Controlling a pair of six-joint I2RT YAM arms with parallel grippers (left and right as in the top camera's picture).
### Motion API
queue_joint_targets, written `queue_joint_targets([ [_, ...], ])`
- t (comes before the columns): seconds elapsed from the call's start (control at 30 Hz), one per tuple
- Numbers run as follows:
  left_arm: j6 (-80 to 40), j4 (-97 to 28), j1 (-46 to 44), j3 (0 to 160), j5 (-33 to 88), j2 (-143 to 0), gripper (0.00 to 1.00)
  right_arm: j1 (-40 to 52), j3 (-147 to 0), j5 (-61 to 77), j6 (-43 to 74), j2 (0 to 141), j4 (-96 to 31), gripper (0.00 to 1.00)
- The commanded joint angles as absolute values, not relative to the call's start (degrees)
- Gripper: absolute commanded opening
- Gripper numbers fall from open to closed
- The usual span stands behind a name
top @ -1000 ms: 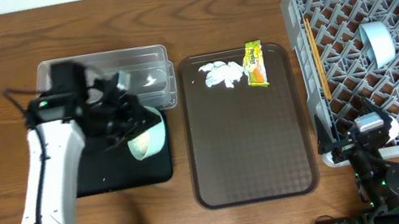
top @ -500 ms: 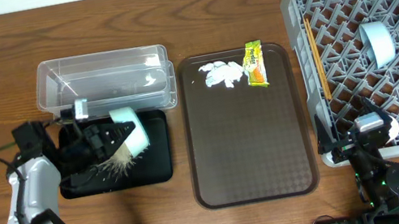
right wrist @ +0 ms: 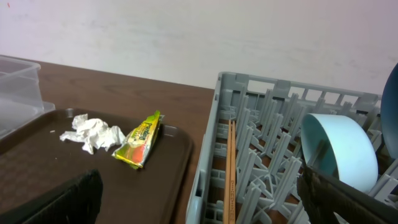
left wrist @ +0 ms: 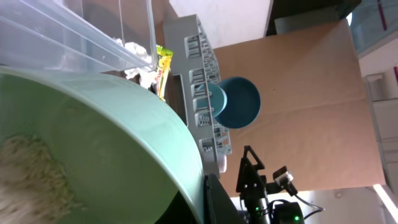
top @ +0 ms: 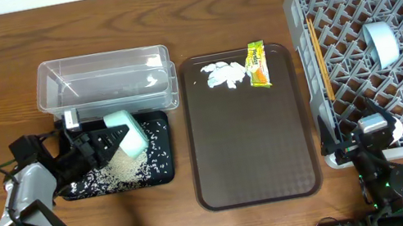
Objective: Sort waste into correct bins and load items into the dishwasher rack
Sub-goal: 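Tip the white plate over the black tray to dump the rice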
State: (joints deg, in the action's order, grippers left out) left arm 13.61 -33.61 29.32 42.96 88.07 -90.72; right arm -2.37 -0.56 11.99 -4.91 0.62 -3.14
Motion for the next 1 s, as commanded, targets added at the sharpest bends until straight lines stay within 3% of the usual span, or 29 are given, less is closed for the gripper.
queue_joint_targets([
  [0.0, 15.2, -33.58, 29.89, 42.81, 90.13, -90.98, 0.06, -2.98, -0.32, 12.23, -5.23, 0.38, -3.14, 0.99],
  [0.27, 18.87, -33.54, 29.89, 42.76, 89.84, -90.98, 0.06, -2.98, -0.32, 12.23, -5.23, 0.38, -3.14, 0.99],
  [0.4, 16.56, -32.27, 29.89, 42.76, 80.36, -90.98, 0.06, -2.98, -0.32, 12.25, -5.23, 0.38, -3.14, 0.99],
  [0.47, 11.38, -33.58, 29.87, 42.74, 83.83, -90.98, 0.06, -2.98, -0.32, 12.25, -5.23, 0.38, -3.14, 0.99],
  [0.53, 15.88, -35.97, 29.67, 42.89, 90.13, -90.89, 0.06, -2.98, -0.32, 12.25, -5.21, 0.38, -3.14, 0.99],
  [0.63, 21.23, -35.4, 29.67, 42.85, 88.68, -90.65, 0.06, -2.98, -0.32, 12.25, -5.21, 0.38, -3.14, 0.99],
  [0.73, 16.64, -35.03, 29.65, 42.85, 86.94, -90.67, 0.06, -2.98, -0.32, 12.25, -5.23, 0.38, -3.14, 0.99],
  [0.8, 19.84, -36.32, 29.12, 42.87, 90.13, -90.56, 0.06, -2.98, -0.32, 12.23, -5.23, 0.38, -3.14, 0.99],
  [0.9, 17.41, -35.79, 28.91, 42.85, 81.91, -90.48, 0.06, -2.98, -0.32, 12.25, -5.21, 0.38, -3.14, 0.99],
  [0.97, 18.72, -37.63, 28.58, 42.85, 84.33, -90.48, 0.06, -2.98, -0.32, 12.25, -5.21, 0.38, -3.14, 0.99],
])
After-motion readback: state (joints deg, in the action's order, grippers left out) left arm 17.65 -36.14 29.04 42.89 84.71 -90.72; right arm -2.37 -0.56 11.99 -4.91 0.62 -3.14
